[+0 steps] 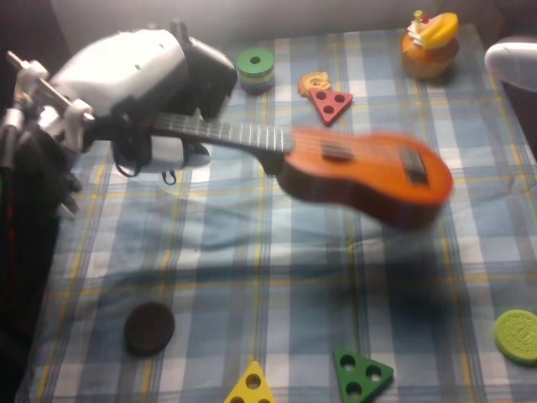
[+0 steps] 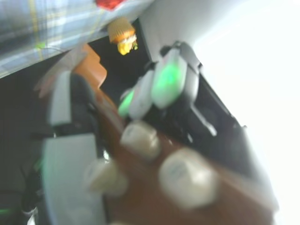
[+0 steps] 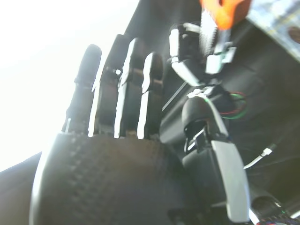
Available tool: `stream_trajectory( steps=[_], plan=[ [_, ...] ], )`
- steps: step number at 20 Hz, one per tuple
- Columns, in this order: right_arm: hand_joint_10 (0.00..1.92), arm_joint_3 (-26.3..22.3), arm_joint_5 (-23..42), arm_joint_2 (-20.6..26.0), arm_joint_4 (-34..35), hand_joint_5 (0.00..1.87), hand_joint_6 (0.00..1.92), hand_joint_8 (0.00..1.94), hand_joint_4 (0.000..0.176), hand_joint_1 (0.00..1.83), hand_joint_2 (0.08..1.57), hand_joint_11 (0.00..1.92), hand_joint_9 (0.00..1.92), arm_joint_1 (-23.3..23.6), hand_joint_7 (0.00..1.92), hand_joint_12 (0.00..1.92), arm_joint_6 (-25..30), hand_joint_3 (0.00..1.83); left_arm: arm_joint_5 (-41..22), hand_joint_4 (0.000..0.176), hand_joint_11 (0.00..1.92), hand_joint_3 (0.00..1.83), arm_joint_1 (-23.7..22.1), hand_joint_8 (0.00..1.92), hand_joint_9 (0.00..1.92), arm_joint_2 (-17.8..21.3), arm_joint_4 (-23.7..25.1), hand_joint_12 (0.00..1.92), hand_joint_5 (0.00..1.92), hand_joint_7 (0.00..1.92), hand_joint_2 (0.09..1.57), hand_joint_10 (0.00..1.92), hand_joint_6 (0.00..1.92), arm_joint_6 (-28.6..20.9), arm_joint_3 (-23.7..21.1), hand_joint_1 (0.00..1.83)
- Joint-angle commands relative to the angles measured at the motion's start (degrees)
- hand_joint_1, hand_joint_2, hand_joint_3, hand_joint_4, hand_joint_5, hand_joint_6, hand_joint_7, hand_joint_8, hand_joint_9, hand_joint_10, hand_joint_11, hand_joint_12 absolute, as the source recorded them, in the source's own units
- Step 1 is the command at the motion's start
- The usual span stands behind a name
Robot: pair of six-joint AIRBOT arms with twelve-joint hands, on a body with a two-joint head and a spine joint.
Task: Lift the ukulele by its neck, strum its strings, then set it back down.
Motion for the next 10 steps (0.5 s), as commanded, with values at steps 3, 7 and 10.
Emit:
stream_trajectory(
  steps=[3,7,10],
  plan=[
    [0.85,0.03,6.54,0.42,2.38,0.54,0.00,0.08,0.000,0.03,1.45,0.05,0.36,0.47,0.60,1.63,-0.51,0.00,-2.81,0.093,1.52,0.01,0.72,1.92,1.48,-1.67,-0.34,1.92,1.08,1.29,1.15,1.92,1.92,-0.56,1.05,1.48],
    [0.78,0.01,6.53,0.38,2.91,0.60,0.01,0.06,0.000,0.10,1.44,0.06,0.39,-0.07,0.71,1.60,-0.51,0.00,1.34,0.104,1.47,0.01,1.50,1.92,1.42,-4.20,-1.81,1.92,1.00,1.21,1.18,1.92,1.92,-0.60,3.25,1.40],
    [0.79,-0.07,6.54,0.39,2.91,0.62,0.02,0.04,0.000,0.10,1.43,0.05,0.38,-0.19,0.71,1.61,-0.51,0.00,1.35,0.103,1.56,0.02,1.59,1.92,1.48,-6.73,-5.84,1.92,1.00,1.29,1.20,1.92,1.92,-0.42,5.85,1.43]
  ],
)
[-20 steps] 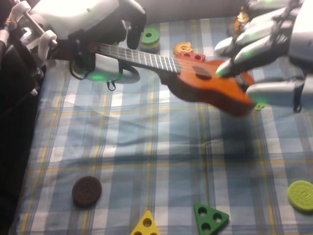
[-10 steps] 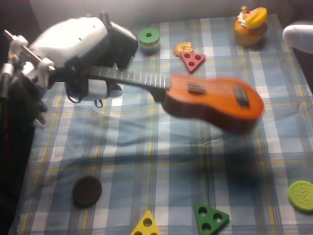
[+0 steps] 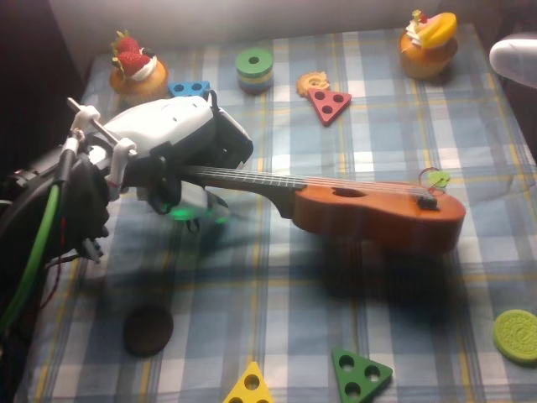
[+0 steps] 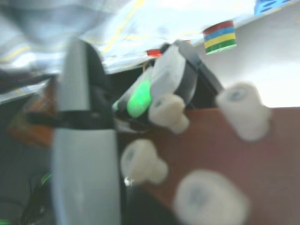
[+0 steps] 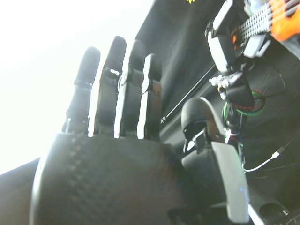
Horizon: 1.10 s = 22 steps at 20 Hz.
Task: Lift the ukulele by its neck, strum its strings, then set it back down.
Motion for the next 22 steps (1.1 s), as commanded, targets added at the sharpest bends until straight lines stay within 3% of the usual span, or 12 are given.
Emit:
stream_trajectory(
  steps=[1,6,9,10,11,13,14,15,16,17,19,22],
  plan=[
    [0.79,-0.08,6.58,0.33,1.80,0.60,0.01,0.04,0.000,0.10,1.43,0.05,0.38,0.53,0.70,1.61,-0.29,0.00,-6.48,0.099,1.56,0.01,-0.49,1.92,1.49,-0.53,-0.89,1.92,1.00,1.30,1.19,1.92,1.92,-0.44,0.57,1.46],
    [0.81,-0.09,6.58,0.33,1.80,0.57,0.00,0.03,0.000,0.13,1.42,0.06,0.38,0.46,0.71,1.61,-0.29,0.00,-11.88,0.064,1.55,0.00,-0.44,1.92,1.47,-0.45,-4.52,1.92,0.95,1.26,1.17,1.92,1.92,-1.07,0.59,1.46],
    [0.83,-0.10,6.57,0.33,1.80,0.56,0.00,0.02,0.000,0.10,1.43,0.03,0.35,0.39,0.69,1.63,-0.29,0.00,-12.50,0.053,1.54,0.00,-0.34,1.92,1.47,-0.34,-4.53,1.92,0.99,1.28,1.16,1.92,1.92,-1.89,0.68,1.45],
    [0.83,-0.11,6.57,0.32,1.80,0.55,0.00,0.02,0.000,0.10,1.43,0.03,0.34,0.39,0.68,1.63,-0.29,0.00,-12.16,0.004,1.46,0.00,-0.30,1.92,1.38,-0.39,-4.53,1.92,0.94,1.19,1.16,1.92,1.92,-1.89,0.77,1.40],
    [0.83,-0.12,6.56,0.31,1.80,0.56,0.00,0.02,0.000,0.11,1.43,0.05,0.34,0.39,0.68,1.63,-0.29,0.00,-11.76,0.000,1.22,0.05,-0.23,1.92,1.14,-0.42,-4.44,1.92,0.67,0.94,1.27,1.92,1.69,-1.89,0.80,1.10],
    [0.84,-0.12,6.55,0.37,1.81,0.56,0.00,0.02,0.000,0.11,1.43,0.04,0.34,0.25,0.68,1.63,-0.29,0.00,-10.92,0.000,0.73,0.05,-0.06,1.92,0.69,-0.05,-2.83,1.92,0.53,0.52,1.36,1.92,1.73,-1.88,0.17,0.86],
    [0.85,-0.13,6.55,0.40,1.81,0.56,0.00,0.02,0.000,0.13,1.43,0.03,0.34,0.23,0.69,1.64,-0.29,0.00,-10.71,0.065,0.47,0.02,-0.01,1.92,0.47,0.37,-2.11,1.92,0.53,0.34,1.36,1.92,1.68,-1.88,-0.28,0.82],
    [0.85,-0.13,6.54,0.40,1.84,0.55,0.00,0.02,0.000,0.12,1.43,0.03,0.35,0.23,0.69,1.63,-0.29,0.00,-10.70,0.099,0.34,0.01,0.08,1.88,0.37,0.86,-1.32,1.92,0.53,0.27,1.36,1.92,1.66,-1.88,-0.81,0.81],
    [0.84,-0.13,6.54,0.39,1.89,0.56,0.00,0.02,0.000,0.13,1.42,0.03,0.35,0.23,0.69,1.62,-0.29,0.00,-10.56,0.008,0.21,0.00,0.09,1.72,0.25,1.20,-0.68,1.92,0.23,0.20,1.27,1.91,1.39,-1.88,-1.17,0.81],
    [0.84,-0.13,6.54,0.39,1.90,0.56,0.01,0.02,0.000,0.14,1.42,0.03,0.35,0.23,0.70,1.62,-0.29,0.00,-10.18,0.000,0.06,0.00,0.13,1.47,0.15,1.71,0.27,1.92,0.13,0.14,1.25,1.73,1.19,-1.88,-1.70,0.73],
    [0.82,-0.15,6.55,0.39,1.90,0.56,0.00,0.01,0.000,0.13,1.42,0.04,0.36,0.23,0.69,1.61,-0.29,0.00,-9.13,0.000,0.00,0.00,0.16,1.21,0.11,2.43,1.95,1.92,0.13,0.16,1.22,1.58,1.10,-1.86,-2.34,0.71],
    [0.78,-0.14,6.55,0.37,1.91,0.56,0.00,0.01,0.000,0.12,1.43,0.04,0.36,0.23,0.68,1.60,-0.29,0.00,-6.43,0.000,0.00,0.01,0.01,1.12,0.01,3.79,4.99,1.90,0.02,0.09,1.32,1.50,1.08,-1.85,-3.38,0.54]
  ],
)
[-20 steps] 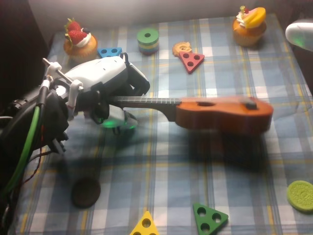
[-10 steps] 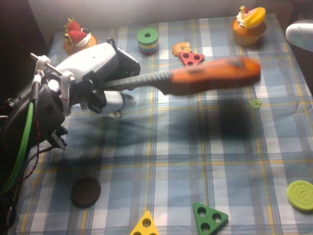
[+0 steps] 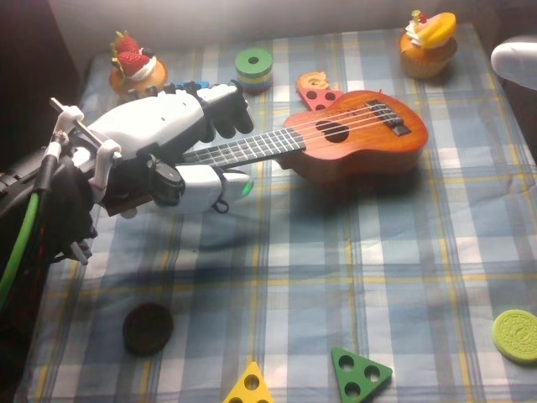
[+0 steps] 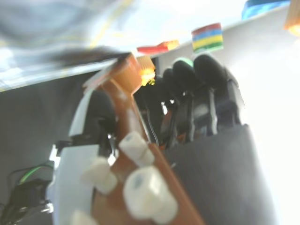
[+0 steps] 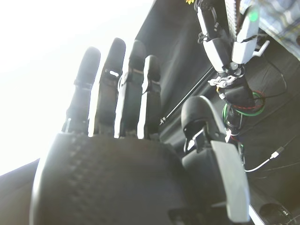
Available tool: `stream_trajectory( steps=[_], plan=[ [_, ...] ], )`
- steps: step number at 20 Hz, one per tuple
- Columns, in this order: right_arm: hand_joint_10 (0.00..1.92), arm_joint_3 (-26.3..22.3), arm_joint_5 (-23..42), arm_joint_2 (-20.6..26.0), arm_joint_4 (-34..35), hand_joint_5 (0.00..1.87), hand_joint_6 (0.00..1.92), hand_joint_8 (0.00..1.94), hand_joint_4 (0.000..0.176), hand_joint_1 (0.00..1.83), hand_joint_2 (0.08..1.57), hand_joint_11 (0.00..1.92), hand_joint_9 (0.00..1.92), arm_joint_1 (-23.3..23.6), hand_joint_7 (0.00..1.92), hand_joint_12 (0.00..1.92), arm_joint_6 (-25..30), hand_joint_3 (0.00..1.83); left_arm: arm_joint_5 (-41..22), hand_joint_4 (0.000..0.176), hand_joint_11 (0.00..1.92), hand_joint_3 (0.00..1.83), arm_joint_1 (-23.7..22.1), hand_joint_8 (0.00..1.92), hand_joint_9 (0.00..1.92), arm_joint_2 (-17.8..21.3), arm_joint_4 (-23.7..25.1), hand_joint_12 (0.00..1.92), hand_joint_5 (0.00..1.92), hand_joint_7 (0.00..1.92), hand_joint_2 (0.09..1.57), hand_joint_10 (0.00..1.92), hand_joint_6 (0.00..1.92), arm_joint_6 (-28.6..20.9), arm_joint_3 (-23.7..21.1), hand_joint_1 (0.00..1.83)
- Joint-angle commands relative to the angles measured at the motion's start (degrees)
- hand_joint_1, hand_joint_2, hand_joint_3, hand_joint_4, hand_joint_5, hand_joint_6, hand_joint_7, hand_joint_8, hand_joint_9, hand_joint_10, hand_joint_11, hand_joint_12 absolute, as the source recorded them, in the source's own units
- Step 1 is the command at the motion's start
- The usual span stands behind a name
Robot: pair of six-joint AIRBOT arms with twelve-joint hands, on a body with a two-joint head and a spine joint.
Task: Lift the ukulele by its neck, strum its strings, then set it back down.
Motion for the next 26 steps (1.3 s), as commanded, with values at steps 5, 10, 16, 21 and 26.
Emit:
stream_trajectory(
  steps=[5,10,16,21,26],
  plan=[
    [0.80,-0.09,6.61,0.30,1.83,0.55,0.00,0.00,0.000,0.13,1.42,0.03,0.34,0.51,0.68,1.62,-0.27,0.00,-0.02,0.000,0.00,0.00,-1.85,1.13,0.06,1.37,6.91,1.69,0.23,0.15,1.31,1.40,0.99,-0.20,-1.17,0.65],
    [0.83,-0.09,6.61,0.23,1.90,0.56,0.01,0.00,0.000,0.12,1.42,0.04,0.34,0.32,0.67,1.62,-0.27,0.00,4.88,0.000,0.00,0.00,-3.52,0.79,0.00,3.11,10.41,1.47,0.13,0.12,1.37,1.14,0.98,1.17,-1.91,0.56],
    [0.63,-0.61,6.88,0.51,1.93,0.34,0.00,0.00,0.000,0.24,1.35,0.00,0.32,0.03,0.40,1.54,-0.27,0.00,-0.96,0.006,0.00,0.00,-2.61,0.00,0.00,7.05,10.51,0.00,0.00,0.00,1.21,0.00,0.01,0.79,-5.92,0.47],
    [0.03,-2.13,6.98,2.10,2.16,0.01,0.00,0.00,0.000,0.39,1.25,0.00,0.01,-1.89,0.02,0.67,-0.54,0.00,-8.09,0.064,0.00,0.00,-2.51,0.00,0.00,11.50,14.48,0.00,0.00,0.00,1.18,0.00,0.00,-8.25,-8.43,0.21],
    [0.00,-5.48,10.80,5.00,8.89,0.00,0.00,0.00,0.016,0.51,1.26,0.00,0.00,-5.60,0.00,0.00,-9.63,0.00,-20.98,0.089,0.00,0.00,-0.01,0.00,0.00,16.17,18.36,0.00,0.00,0.00,1.19,0.00,0.00,-23.43,-9.76,0.55]
  ],
)
